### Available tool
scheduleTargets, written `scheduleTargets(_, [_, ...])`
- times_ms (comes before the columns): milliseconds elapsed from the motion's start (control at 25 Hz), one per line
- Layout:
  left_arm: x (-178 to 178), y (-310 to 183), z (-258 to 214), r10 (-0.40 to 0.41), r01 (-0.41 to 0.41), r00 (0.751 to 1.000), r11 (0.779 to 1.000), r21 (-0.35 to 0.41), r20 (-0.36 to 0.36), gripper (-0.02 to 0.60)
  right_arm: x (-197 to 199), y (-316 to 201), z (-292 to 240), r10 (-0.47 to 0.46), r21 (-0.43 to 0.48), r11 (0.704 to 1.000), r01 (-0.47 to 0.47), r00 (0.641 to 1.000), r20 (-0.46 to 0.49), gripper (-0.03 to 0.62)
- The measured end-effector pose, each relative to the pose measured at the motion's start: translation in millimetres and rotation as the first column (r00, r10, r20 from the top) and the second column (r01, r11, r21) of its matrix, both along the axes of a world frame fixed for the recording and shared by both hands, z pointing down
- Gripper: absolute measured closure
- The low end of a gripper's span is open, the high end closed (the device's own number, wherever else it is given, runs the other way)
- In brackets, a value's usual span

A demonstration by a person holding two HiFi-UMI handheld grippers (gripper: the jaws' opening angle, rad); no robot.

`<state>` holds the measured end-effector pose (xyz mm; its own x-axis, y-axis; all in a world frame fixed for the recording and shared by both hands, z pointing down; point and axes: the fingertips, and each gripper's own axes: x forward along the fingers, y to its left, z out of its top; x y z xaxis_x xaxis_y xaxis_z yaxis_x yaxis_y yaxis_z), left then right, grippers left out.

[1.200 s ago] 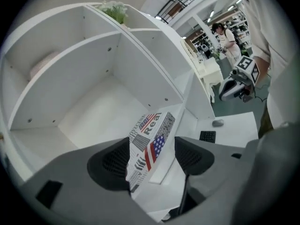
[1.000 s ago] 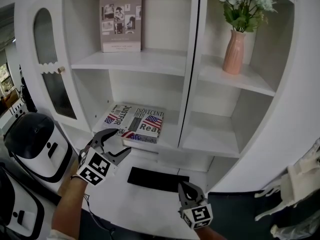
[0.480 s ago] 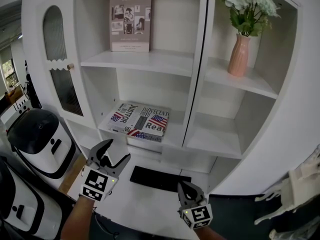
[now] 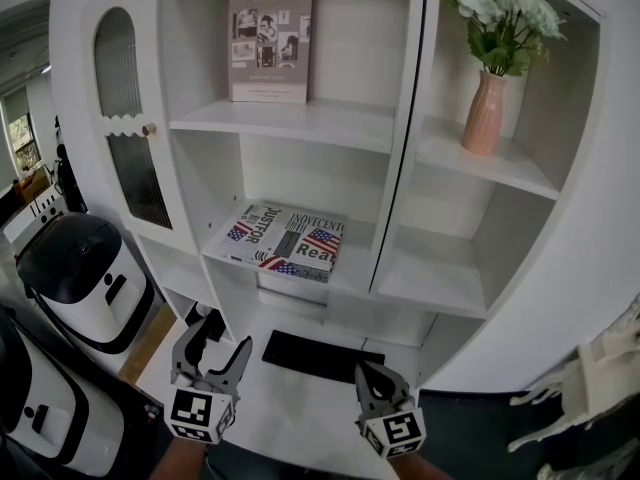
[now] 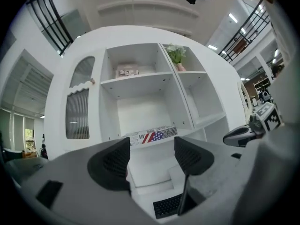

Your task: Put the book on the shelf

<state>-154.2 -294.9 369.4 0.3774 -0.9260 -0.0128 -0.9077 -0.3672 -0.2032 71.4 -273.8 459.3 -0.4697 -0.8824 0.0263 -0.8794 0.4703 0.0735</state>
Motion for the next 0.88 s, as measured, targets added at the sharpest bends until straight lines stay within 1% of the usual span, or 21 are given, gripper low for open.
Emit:
scheduleTargets(40, [-2.3, 4.6, 3.3, -0.013, 0.012, 1.000, 1.000, -0.004, -0.027, 0.282, -0.9, 0.5, -0.9, -0.002, -0.001, 1.000, 0.002, 1.000, 0.001, 0.591])
scheduleTargets(120, [-6.2, 13.6, 11.3, -0.035, 0.034, 0.996, 0.999, -0.013, -0.080, 0.342, -3.4, 2.5, -4.5, -0.005, -0.014, 1.000, 0.005, 1.000, -0.009, 0.591])
scheduleTargets(160, [-7.2, 17.5, 15.9, -0.044, 0.042, 0.994, 0.999, -0.019, -0.095, 0.360, -4.4, 3.4, -6.7, -0.005, -0.021, 1.000, 0.005, 1.000, -0.017, 0.591])
scheduleTargets(200, [-7.5, 20.8, 20.6, -0.050, 0.047, 0.993, 0.999, -0.027, -0.104, 0.360, -5.2, 3.9, -7.6, -0.006, -0.019, 1.000, 0.005, 1.000, -0.019, 0.591])
scheduleTargets(320, [-9.7, 29.6, 32.1, -0.069, 0.063, 0.991, 0.997, -0.047, -0.118, 0.367, -6.6, 4.2, -5.8, -0.011, 0.000, 1.000, 0.011, 1.000, -0.006, 0.591])
scheduleTargets(400, [-12.1, 35.0, 37.5, -0.086, 0.081, 0.989, 0.996, -0.045, -0.123, 0.422, -7.5, 4.9, -6.9, -0.014, 0.002, 1.000, 0.014, 1.000, -0.003, 0.591])
scheduleTargets(680, [-16.3, 48.6, 45.5, -0.138, 0.134, 0.981, 0.990, -0.041, -0.138, 0.517, -11.8, 7.0, -11.2, -0.031, 0.017, 0.999, 0.031, 0.999, 0.008, 0.591])
scheduleTargets(720, [-15.7, 50.3, 47.0, -0.141, 0.136, 0.980, 0.990, -0.040, -0.138, 0.549, -12.1, 7.4, -11.7, -0.033, 0.019, 0.999, 0.032, 0.999, 0.009, 0.591])
scheduleTargets(800, [-14.0, 53.3, 49.7, -0.141, 0.137, 0.981, 0.990, -0.039, -0.136, 0.574, -12.6, 7.8, -12.1, -0.037, 0.022, 0.999, 0.036, 0.999, 0.013, 0.591])
scheduleTargets(880, [-12.7, 54.8, 52.3, -0.140, 0.136, 0.981, 0.990, -0.040, -0.135, 0.575, -13.7, 7.9, -12.7, -0.041, 0.026, 0.999, 0.041, 0.999, 0.014, 0.591])
